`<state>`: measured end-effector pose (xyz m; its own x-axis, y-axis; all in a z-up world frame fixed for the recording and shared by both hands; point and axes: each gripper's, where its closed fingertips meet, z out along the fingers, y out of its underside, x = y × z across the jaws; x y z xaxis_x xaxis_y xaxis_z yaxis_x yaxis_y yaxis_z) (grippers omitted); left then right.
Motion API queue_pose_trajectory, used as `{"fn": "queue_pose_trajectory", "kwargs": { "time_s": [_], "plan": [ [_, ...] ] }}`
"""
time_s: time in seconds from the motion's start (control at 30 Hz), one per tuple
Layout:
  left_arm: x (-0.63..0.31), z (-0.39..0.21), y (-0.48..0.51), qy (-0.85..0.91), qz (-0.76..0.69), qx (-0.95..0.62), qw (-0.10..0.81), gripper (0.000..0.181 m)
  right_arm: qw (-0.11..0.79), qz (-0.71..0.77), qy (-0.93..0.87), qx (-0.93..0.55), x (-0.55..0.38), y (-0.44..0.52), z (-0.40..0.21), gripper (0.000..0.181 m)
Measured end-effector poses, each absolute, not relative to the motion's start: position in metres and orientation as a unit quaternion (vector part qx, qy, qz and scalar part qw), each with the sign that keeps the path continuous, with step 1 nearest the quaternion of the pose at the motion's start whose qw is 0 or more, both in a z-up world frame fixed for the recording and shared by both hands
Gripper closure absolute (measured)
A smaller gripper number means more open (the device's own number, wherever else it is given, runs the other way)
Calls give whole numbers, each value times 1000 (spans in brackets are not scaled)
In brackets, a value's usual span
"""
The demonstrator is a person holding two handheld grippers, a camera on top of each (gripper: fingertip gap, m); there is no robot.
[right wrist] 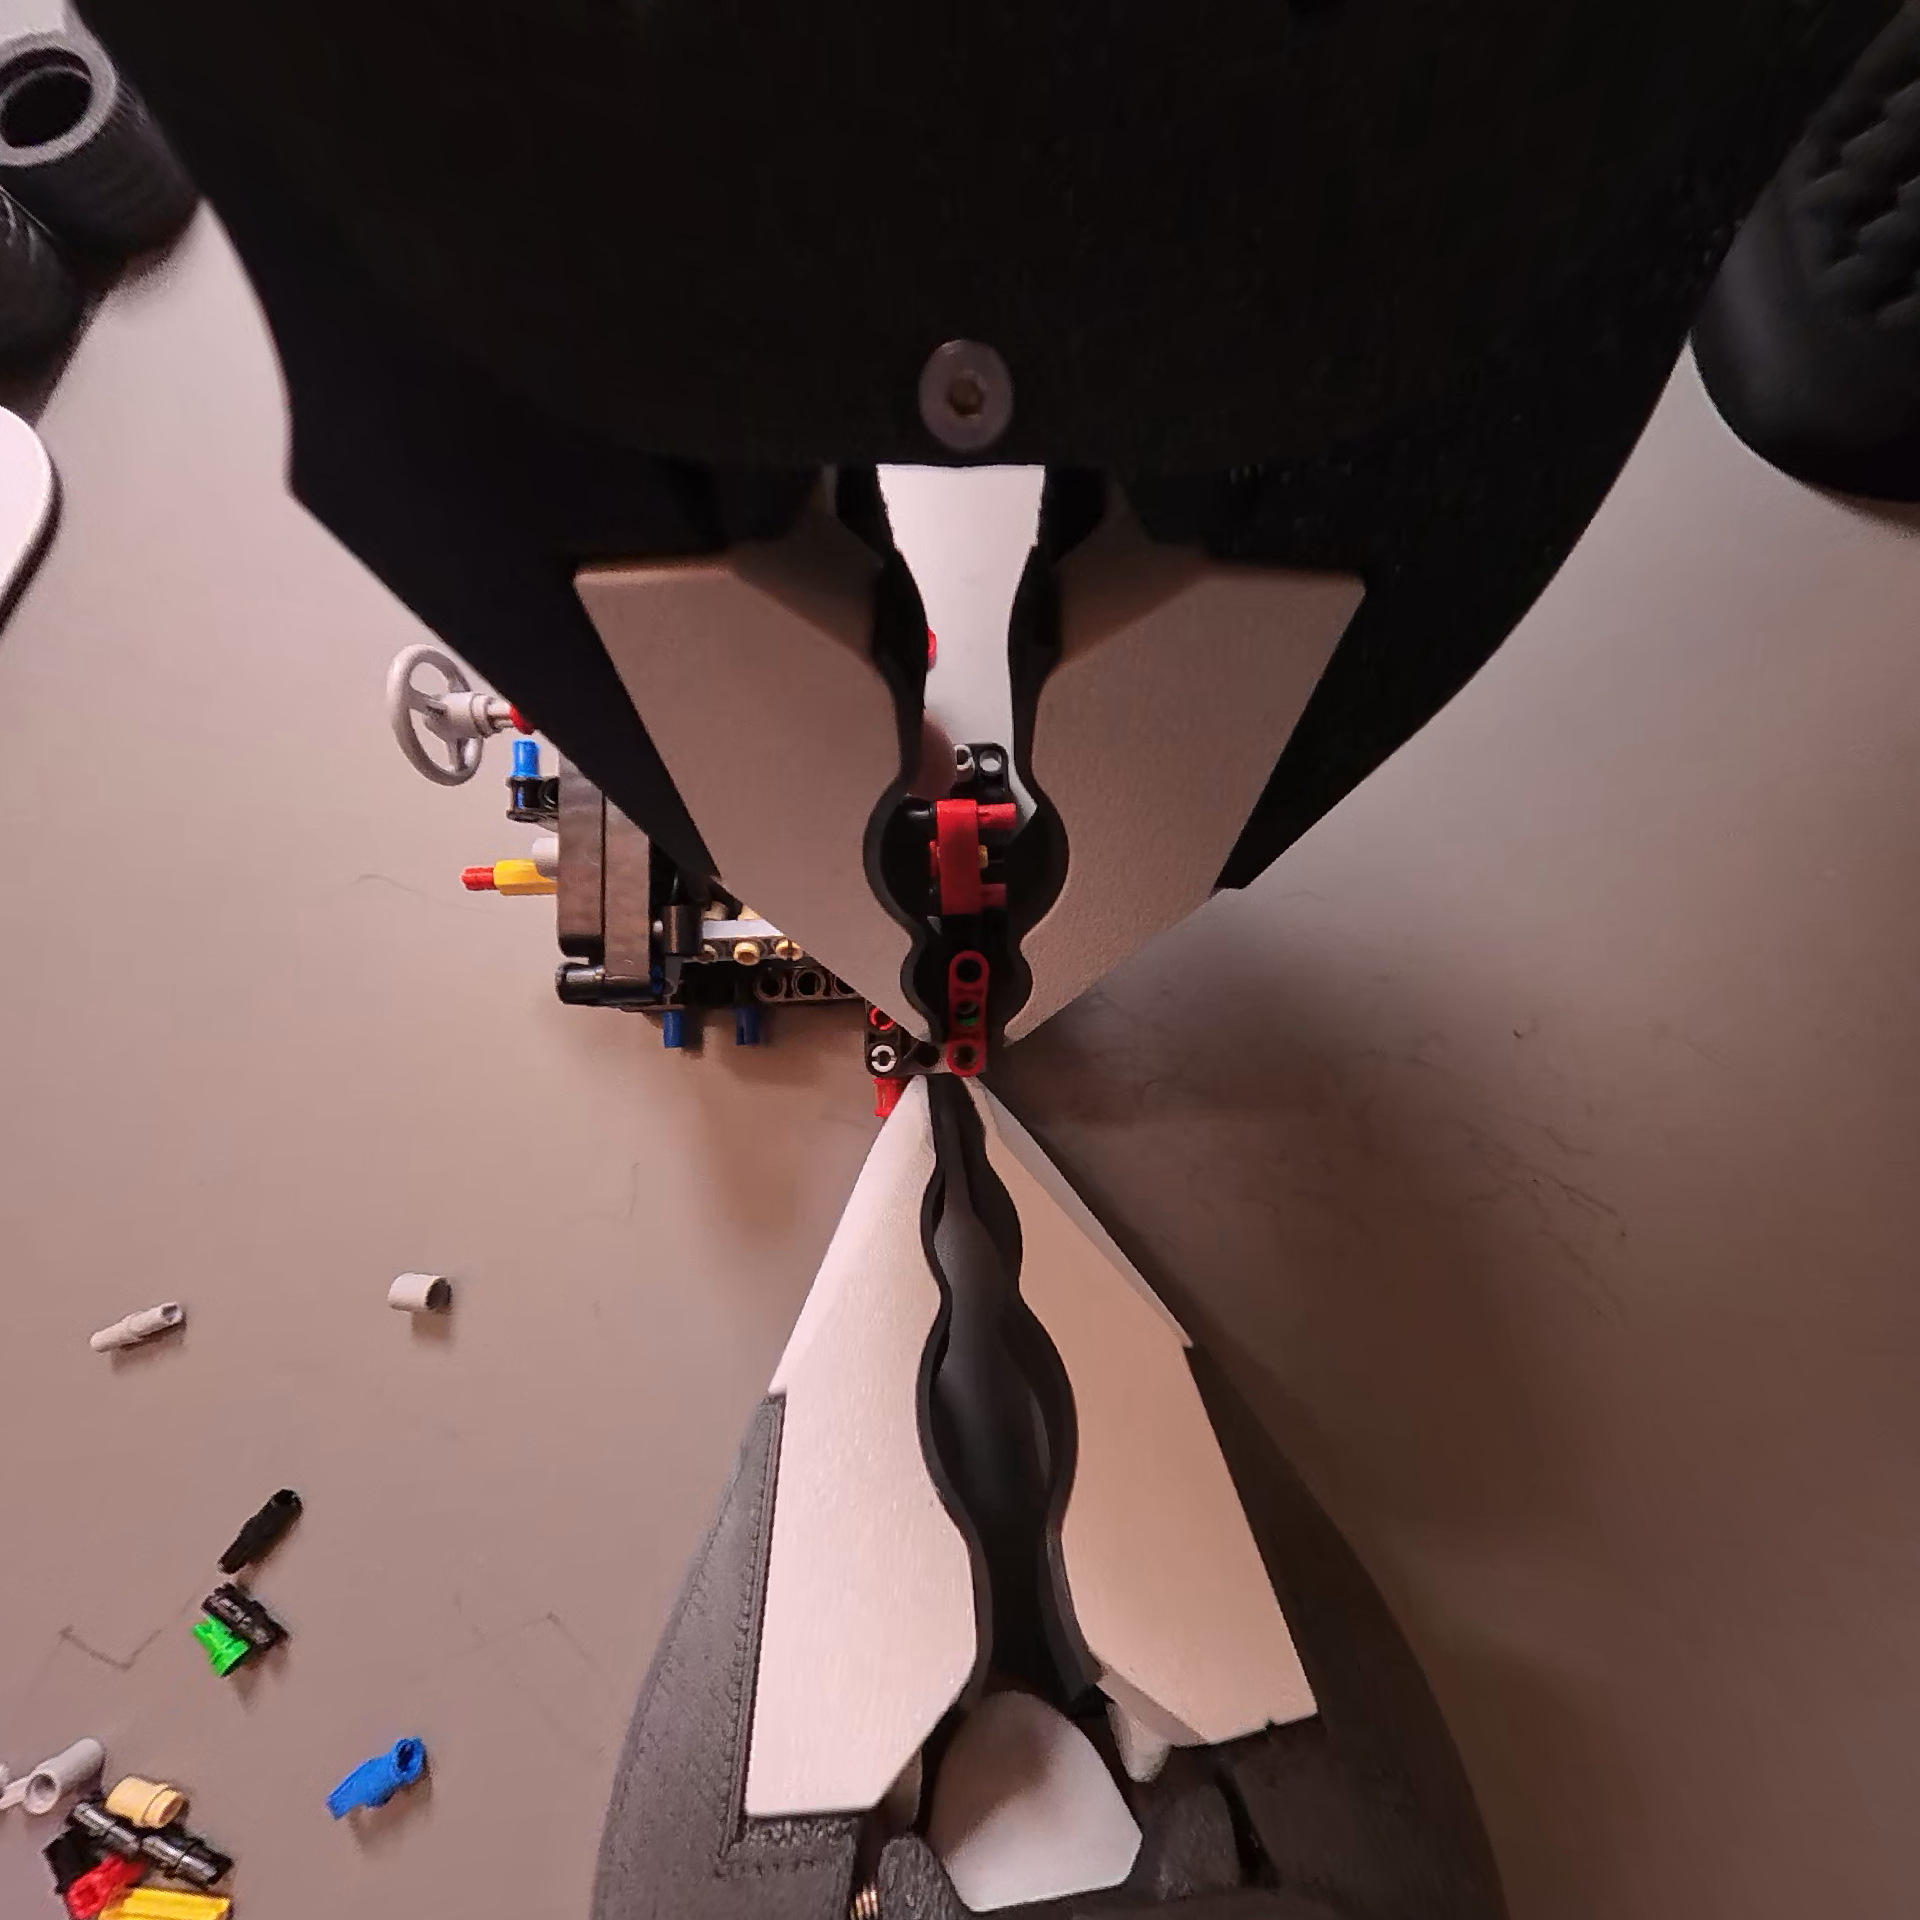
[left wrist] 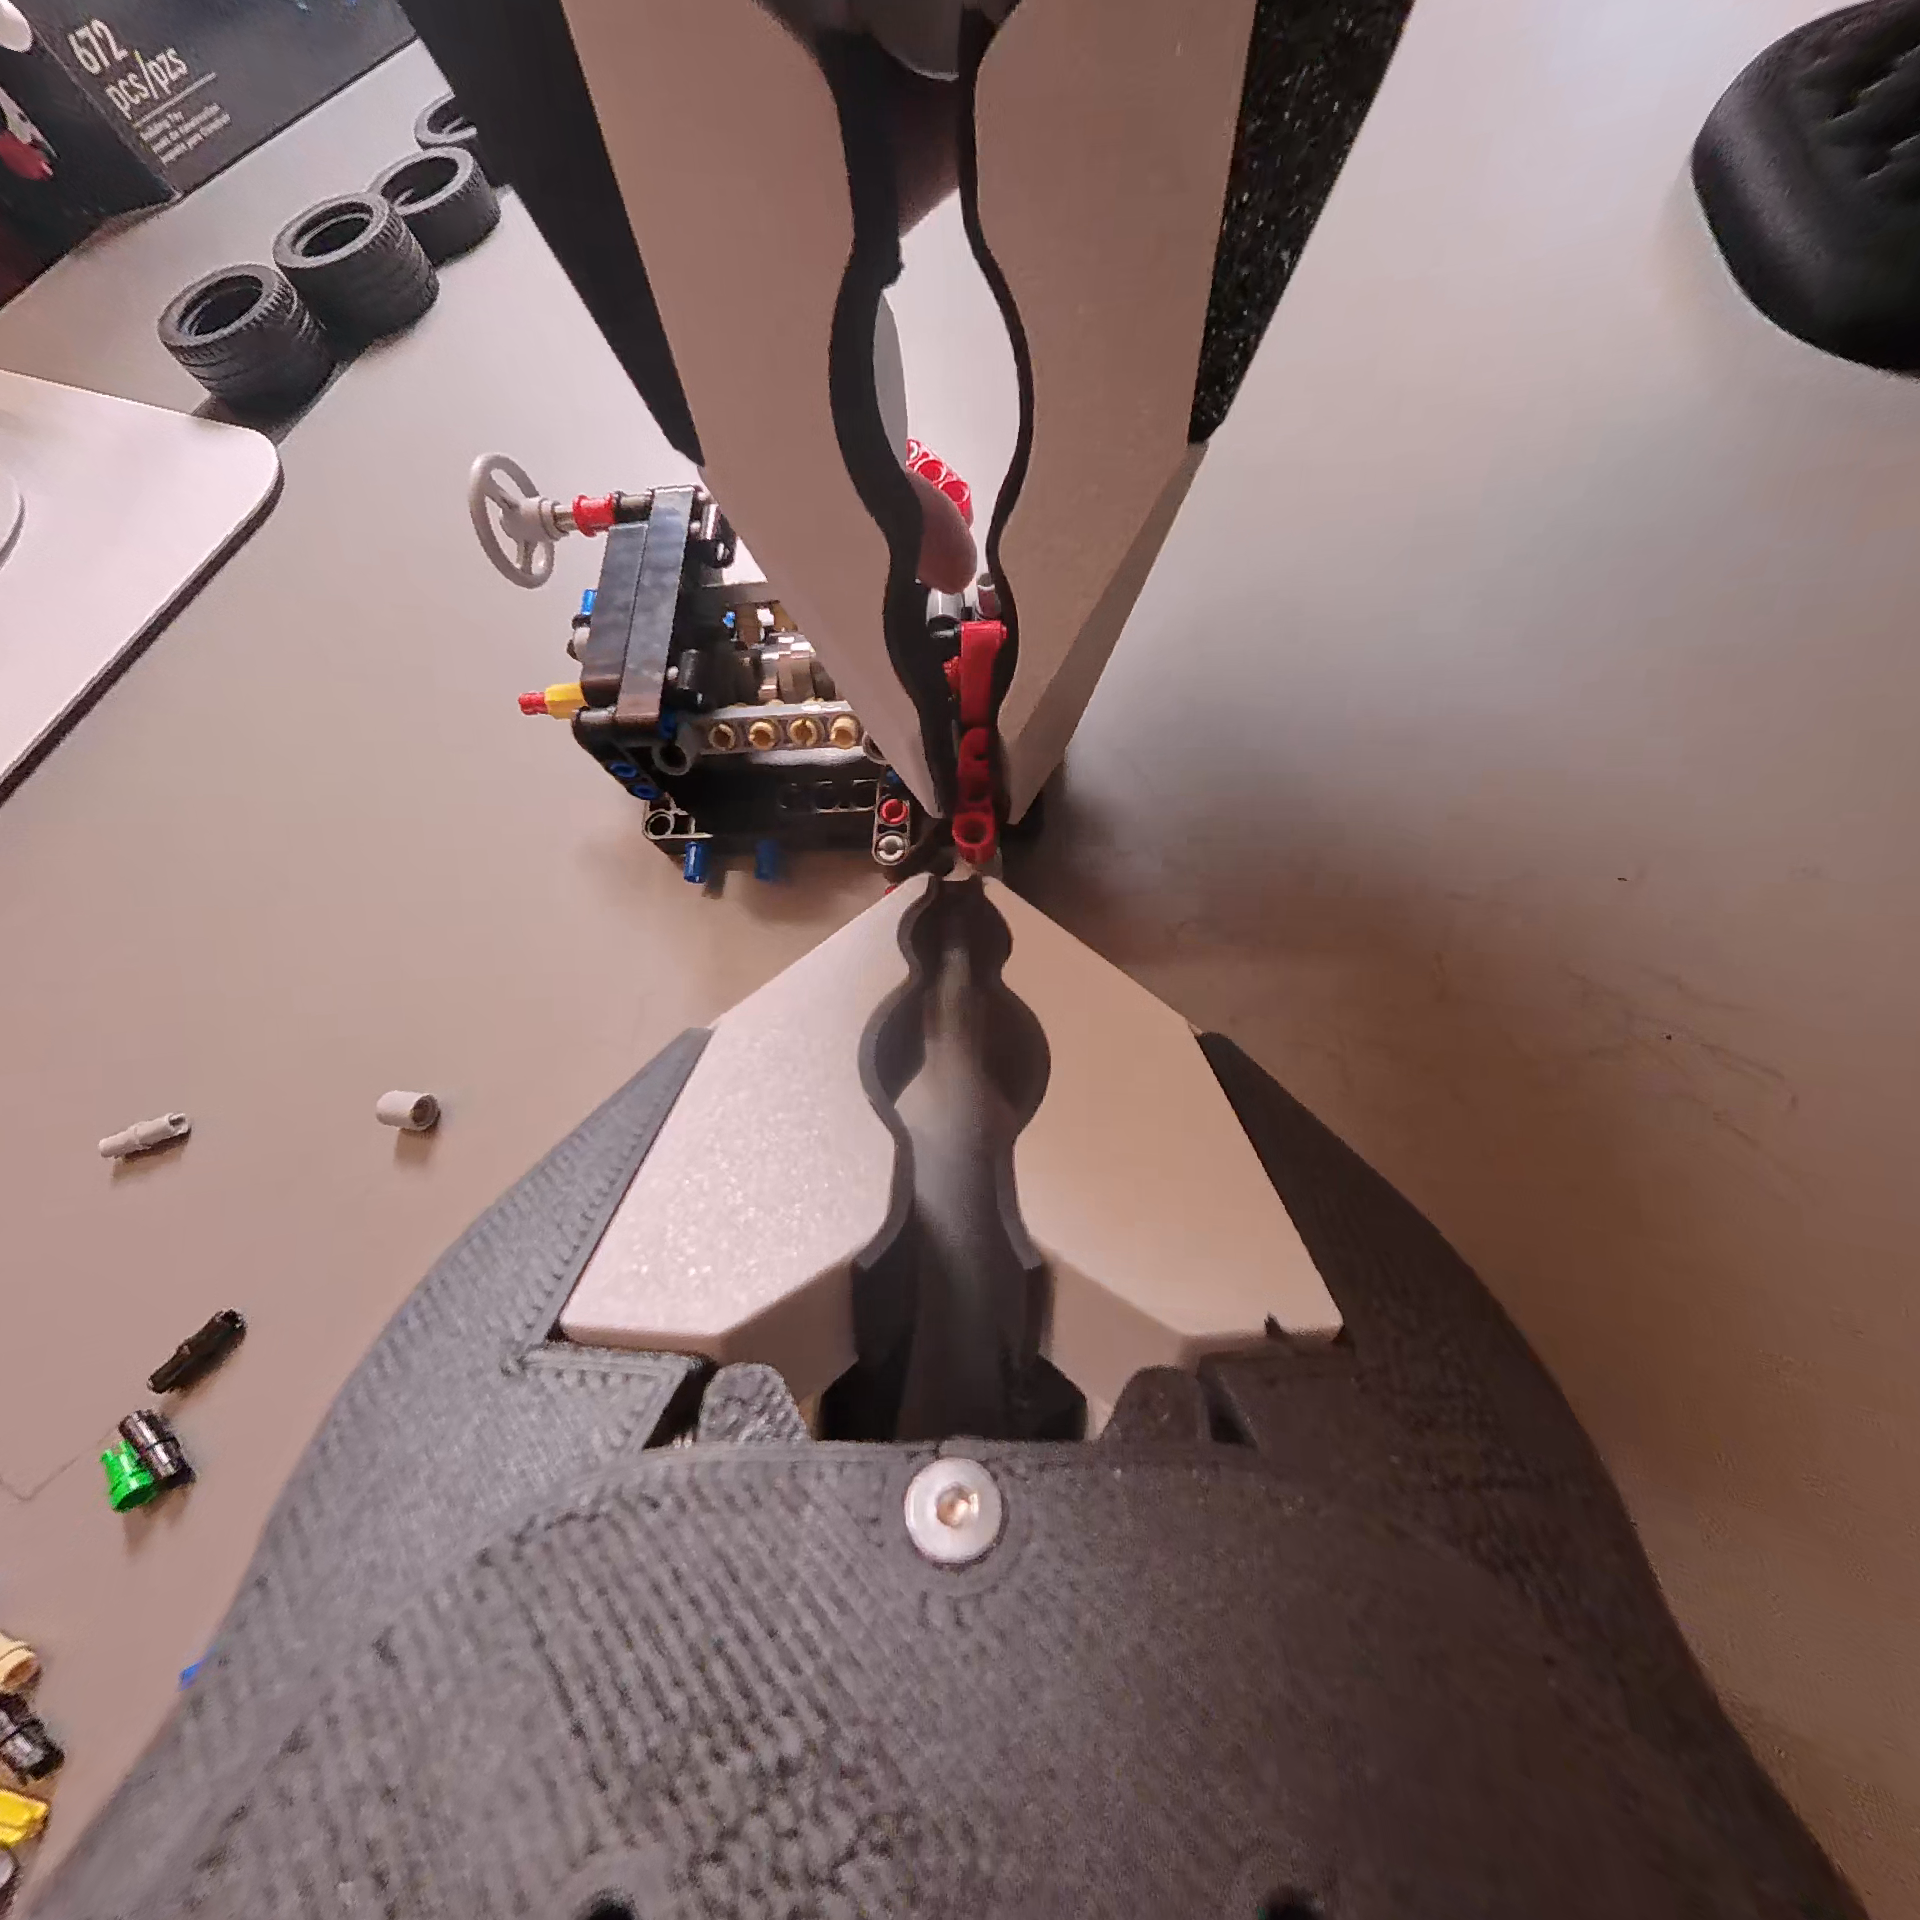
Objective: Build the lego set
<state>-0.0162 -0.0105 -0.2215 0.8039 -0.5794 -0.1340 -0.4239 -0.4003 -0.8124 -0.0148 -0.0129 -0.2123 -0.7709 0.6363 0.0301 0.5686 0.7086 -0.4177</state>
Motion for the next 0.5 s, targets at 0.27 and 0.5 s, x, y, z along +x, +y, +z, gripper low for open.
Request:
{"fn": "queue_pose_trajectory", "kwargs": {
  "time_s": [0.27, 0.5],
  "plan": [
    [-8, -214, -8, 296, -113, -824, 471, 174, 94, 207, -920, -319, -16, -14, -213, 176],
    [-8, -216, -5, 289, -115, -830, 463, 176, 122, 222, -911, -325, -15, -9, -210, 166]
  ]
}}
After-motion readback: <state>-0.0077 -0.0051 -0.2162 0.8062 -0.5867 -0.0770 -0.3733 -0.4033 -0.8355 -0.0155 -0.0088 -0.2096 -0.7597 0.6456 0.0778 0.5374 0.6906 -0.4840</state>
